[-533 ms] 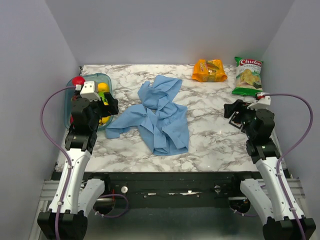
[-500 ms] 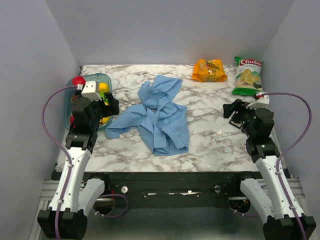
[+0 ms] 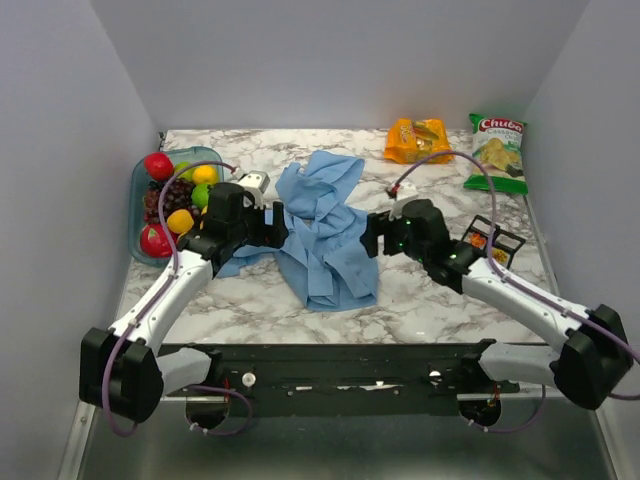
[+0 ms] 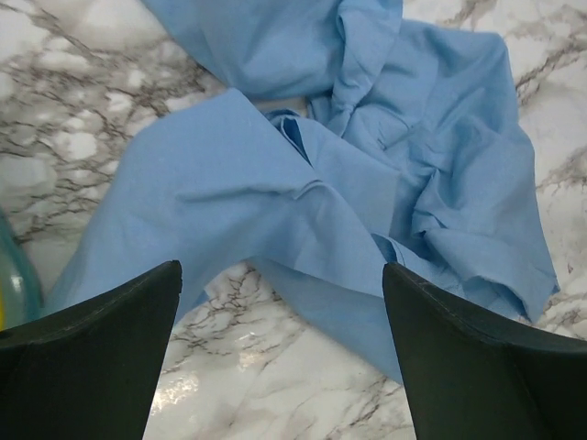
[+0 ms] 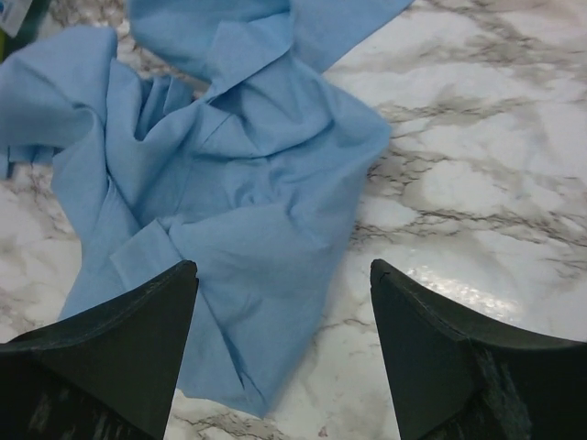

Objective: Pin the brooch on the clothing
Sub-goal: Flatten out the clothes at the center of the board.

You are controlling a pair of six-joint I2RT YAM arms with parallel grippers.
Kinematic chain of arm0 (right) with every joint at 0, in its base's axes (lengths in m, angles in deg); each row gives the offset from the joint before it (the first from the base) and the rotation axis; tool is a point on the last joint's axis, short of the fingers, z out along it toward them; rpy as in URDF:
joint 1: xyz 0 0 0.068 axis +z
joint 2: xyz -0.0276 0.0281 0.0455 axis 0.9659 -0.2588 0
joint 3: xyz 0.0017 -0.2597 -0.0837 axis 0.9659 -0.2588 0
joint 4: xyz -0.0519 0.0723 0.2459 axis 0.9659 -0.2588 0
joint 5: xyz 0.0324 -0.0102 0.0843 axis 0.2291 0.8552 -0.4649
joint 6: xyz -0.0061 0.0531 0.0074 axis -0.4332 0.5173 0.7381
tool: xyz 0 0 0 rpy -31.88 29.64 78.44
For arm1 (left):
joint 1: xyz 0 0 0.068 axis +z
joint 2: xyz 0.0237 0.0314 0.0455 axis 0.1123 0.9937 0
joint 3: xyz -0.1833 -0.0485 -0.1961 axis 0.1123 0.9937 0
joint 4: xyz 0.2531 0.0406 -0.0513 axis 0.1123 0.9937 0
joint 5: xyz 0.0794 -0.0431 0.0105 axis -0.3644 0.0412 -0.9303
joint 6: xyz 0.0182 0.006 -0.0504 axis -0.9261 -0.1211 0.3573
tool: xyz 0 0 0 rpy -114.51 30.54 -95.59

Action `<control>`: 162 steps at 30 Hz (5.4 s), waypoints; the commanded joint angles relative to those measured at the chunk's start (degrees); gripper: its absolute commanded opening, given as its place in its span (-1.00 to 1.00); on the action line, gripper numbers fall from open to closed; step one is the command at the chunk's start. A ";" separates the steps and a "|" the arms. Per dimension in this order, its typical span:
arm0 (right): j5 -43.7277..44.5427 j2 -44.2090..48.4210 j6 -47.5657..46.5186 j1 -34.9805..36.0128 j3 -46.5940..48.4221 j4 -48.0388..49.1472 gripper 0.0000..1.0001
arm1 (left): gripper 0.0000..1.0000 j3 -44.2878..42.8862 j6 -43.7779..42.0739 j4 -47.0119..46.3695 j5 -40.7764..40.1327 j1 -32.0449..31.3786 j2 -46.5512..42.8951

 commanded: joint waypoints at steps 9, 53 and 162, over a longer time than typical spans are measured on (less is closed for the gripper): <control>8.01 -19.28 -0.42 17.48 10.71 -0.20 0.68 | 0.98 -3.68 1.92 4.59 6.63 -3.01 13.57; 23.67 -14.82 -12.46 7.39 30.90 -10.48 -0.92 | -1.00 4.92 13.42 0.02 -1.81 -17.66 -1.36; 26.92 -17.46 1.42 23.21 8.95 -13.47 -0.64 | -1.00 -20.99 2.71 -0.51 5.66 -0.55 13.66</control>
